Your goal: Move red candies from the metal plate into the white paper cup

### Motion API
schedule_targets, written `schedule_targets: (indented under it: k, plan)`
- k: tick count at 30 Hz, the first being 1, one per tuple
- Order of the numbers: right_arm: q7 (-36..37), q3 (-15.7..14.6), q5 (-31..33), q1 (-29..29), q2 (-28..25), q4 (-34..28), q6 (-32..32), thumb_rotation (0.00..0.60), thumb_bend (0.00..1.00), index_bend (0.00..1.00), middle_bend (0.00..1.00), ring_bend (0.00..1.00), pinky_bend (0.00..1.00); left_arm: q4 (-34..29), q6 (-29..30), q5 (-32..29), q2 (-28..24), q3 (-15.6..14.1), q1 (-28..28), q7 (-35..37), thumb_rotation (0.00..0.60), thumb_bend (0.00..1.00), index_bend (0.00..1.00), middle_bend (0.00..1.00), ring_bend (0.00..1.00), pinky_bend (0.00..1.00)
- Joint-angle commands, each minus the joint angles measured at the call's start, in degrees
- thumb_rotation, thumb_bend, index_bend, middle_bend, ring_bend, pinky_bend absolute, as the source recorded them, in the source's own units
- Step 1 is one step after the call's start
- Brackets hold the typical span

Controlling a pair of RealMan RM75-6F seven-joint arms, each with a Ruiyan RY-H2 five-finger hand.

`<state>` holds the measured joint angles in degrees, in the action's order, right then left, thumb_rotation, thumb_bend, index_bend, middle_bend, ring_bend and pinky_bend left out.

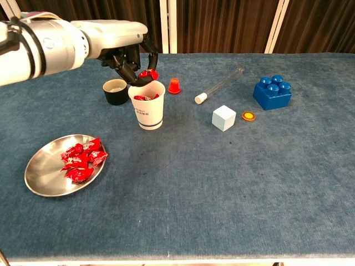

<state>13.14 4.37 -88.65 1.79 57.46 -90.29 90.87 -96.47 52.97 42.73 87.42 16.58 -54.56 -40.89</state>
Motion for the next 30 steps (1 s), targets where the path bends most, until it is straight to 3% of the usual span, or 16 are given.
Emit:
schedule_targets:
  k: [1,4,9,15,22,30]
  plan:
    - [0.10,0.07,0.17,0.01,0.00,0.09,-0.11,0.600,0.28,0.00,0.03,0.00,0.00,1.03,0.75,-2.92,1.00,-0.40,-2.01,-1.38,0.600,0.31,0.45,0.92,0.83,0.83]
    - [0.17,0.11,0.26,0.14,0.02,0.19,-0.44,0.600,0.28,0.00,0.03,0.00,0.00,0.95,2.08,-3.56,0.94,-1.40,-2.68,-2.41,0.600,0.29,0.38,0.92,0.83,0.83]
    - [0.26,0.24,0.02,0.39,0.03,0.18,-0.56,0.600,0.28,0.00,0.03,0.00,0.00,-0.83,5.02,-3.53,-0.06,-2.29,-2.50,-2.49,0.600,0.26,0.34,0.92,0.83,0.83]
    - [0.54,0.32,-0.11,0.65,0.08,0.44,-0.83,0.600,0.28,0.00,0.03,0.00,0.00,-7.06,11.10,3.27,-5.11,-4.44,2.87,2.87,0.600,0.26,0.33,0.92,0.83,0.83]
    - [1.17,0.39,-0.42,0.89,0.26,1.03,-0.87,0.600,0.28,0.00,0.03,0.00,0.00,-12.00,18.87,15.37,-10.86,-11.96,12.51,9.86,0.600,0.25,0.33,0.92,0.83,0.83]
    - [0.89,0.39,-1.01,1.57,0.48,1.03,-1.41,0.600,0.28,0.00,0.03,0.00,0.00,-11.11,22.09,25.12,-11.01,-20.55,20.08,12.85,0.600,0.25,0.35,0.92,0.83,0.83]
